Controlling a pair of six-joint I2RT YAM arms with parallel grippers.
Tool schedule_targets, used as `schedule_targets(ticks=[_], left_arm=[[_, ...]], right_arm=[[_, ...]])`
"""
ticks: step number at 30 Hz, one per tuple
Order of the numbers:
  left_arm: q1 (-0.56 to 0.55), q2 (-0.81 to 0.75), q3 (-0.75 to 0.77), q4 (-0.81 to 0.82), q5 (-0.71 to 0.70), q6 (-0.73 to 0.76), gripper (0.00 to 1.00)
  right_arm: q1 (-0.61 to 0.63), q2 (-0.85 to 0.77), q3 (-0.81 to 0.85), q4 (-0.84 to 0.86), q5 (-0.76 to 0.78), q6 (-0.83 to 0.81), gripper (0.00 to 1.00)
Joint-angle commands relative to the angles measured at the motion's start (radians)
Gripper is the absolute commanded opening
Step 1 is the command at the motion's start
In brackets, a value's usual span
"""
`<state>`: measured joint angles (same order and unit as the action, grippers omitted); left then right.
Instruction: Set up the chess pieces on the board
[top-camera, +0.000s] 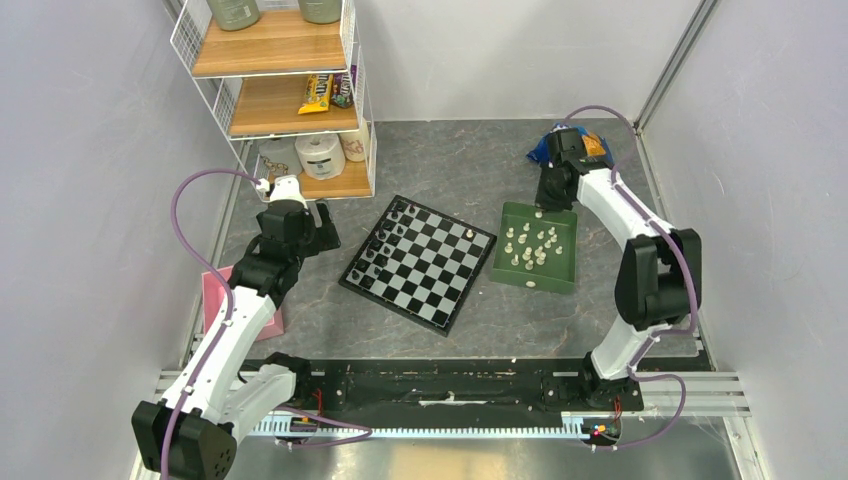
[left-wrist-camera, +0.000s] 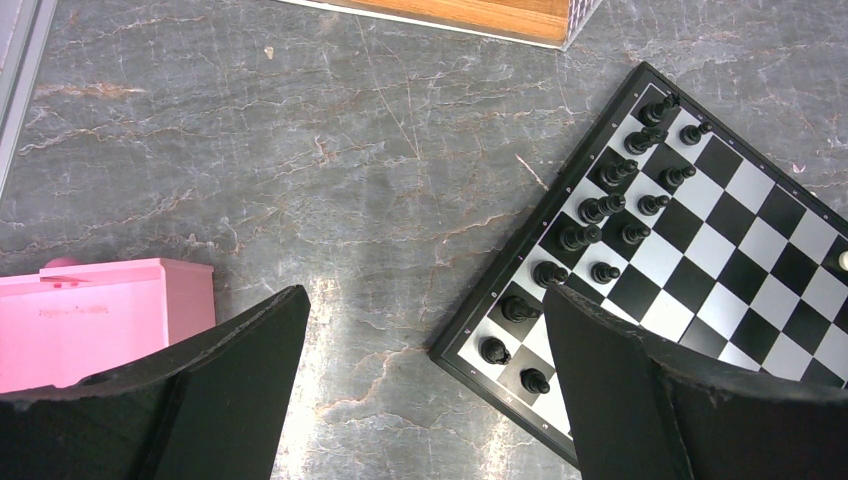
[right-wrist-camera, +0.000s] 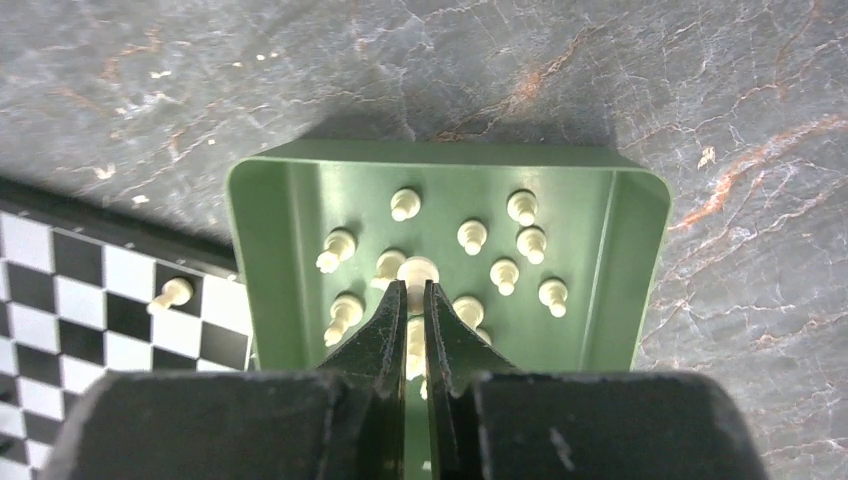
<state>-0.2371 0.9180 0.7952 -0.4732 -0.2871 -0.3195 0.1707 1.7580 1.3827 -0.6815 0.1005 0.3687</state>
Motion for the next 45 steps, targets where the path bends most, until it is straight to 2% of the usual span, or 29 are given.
schedule_targets(ticks=[1,6,11,17,45], left_arm=[[0.004,-0.005,0.001,0.018,-0.007,0.034,0.95],[0.004,-0.008,0.003,0.018,-0.004,0.033,0.95],[0.004,-0.017,-0.001,0.018,-0.008,0.034,0.95],[0.004,-0.020,-0.002,0.018,-0.008,0.030,0.95],[0.004,-0.018,-0.001,0.018,-0.011,0.032,0.95]], right_arm=[[0.032,-0.102,0.045,-0.042,-0.037,0.028,0.05],[0.145,-0.110,0.079,-0.044,-0.041,0.066,0.05],[0.293,-0.036,0.131,-0.034,-0.034,0.108,0.05],[0.401,0.043,0.127,0.001,-0.030,0.146,0.05],[0.457,0.196,0.098,0.030,0.079,0.144,0.05]])
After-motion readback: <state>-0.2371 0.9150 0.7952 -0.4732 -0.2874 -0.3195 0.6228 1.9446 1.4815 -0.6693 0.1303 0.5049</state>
